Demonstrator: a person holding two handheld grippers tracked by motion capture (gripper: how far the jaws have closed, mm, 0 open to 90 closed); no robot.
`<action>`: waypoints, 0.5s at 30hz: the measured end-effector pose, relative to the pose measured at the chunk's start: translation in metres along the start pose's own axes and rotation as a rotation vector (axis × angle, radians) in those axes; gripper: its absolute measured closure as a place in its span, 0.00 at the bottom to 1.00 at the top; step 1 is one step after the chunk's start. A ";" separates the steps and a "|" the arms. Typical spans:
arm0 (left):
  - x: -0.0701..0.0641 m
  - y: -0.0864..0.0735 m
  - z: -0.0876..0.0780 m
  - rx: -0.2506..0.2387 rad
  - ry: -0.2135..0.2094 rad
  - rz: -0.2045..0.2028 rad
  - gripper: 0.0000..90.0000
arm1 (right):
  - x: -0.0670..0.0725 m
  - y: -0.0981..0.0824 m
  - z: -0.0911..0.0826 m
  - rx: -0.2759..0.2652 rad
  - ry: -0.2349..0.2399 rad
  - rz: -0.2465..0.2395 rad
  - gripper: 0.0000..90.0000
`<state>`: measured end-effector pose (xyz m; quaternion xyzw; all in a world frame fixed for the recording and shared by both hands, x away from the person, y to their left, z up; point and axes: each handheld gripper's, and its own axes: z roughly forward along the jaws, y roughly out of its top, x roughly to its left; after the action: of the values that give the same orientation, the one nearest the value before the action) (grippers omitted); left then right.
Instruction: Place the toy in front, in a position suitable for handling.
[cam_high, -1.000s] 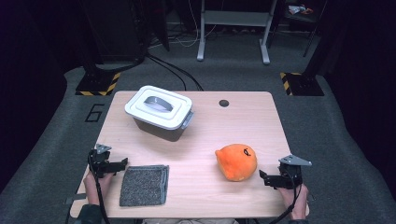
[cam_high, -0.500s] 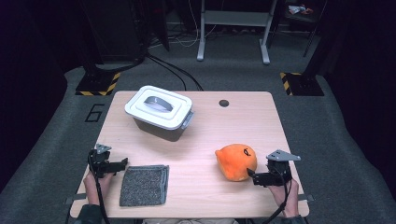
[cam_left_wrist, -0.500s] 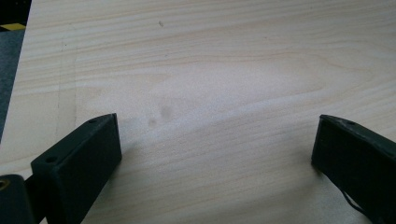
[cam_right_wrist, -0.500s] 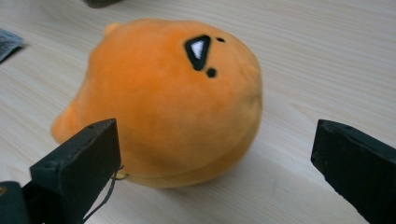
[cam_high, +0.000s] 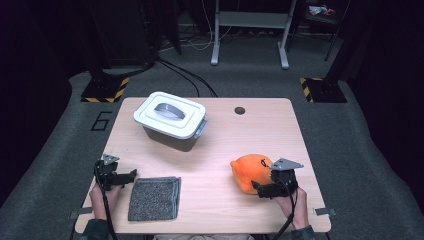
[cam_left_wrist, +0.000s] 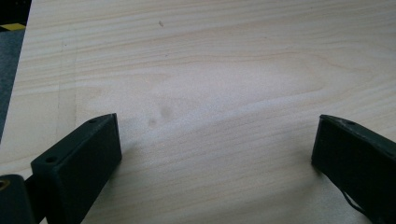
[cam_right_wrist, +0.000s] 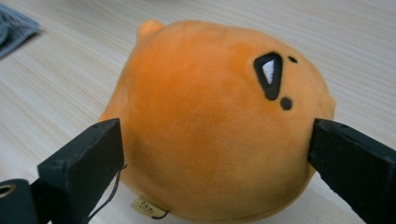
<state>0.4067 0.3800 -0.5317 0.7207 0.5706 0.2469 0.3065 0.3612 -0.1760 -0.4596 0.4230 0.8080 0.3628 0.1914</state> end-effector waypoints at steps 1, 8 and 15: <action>0.000 0.000 0.000 0.000 0.000 0.000 0.01 | 0.001 0.000 0.002 0.010 -0.008 -0.009 0.03; 0.000 0.000 0.000 -0.005 0.002 -0.001 0.01 | 0.003 -0.004 0.009 0.031 -0.034 -0.018 0.04; 0.000 0.000 0.000 -0.006 0.003 -0.001 0.01 | 0.005 -0.005 0.012 0.051 -0.041 -0.003 0.15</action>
<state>0.4068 0.3798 -0.5322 0.7192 0.5708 0.2493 0.3079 0.3631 -0.1686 -0.4712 0.4340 0.8135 0.3330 0.1973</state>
